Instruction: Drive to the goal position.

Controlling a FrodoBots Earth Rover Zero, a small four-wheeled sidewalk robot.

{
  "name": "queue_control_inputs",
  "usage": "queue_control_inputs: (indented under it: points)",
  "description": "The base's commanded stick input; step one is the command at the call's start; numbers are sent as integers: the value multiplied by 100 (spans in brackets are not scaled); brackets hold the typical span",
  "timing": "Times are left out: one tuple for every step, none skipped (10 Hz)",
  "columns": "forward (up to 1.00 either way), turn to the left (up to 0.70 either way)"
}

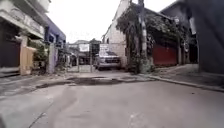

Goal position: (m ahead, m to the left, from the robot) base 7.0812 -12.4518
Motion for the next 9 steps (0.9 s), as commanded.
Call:
queue_control_inputs:
  points:
    - [100, -27]
    - [100, -27]
    - [100, -27]
    - [100, -27]
    - [100, -27]
    - [100, -27]
    - [100, -27]
    - [100, -27]
    - [100, -27]
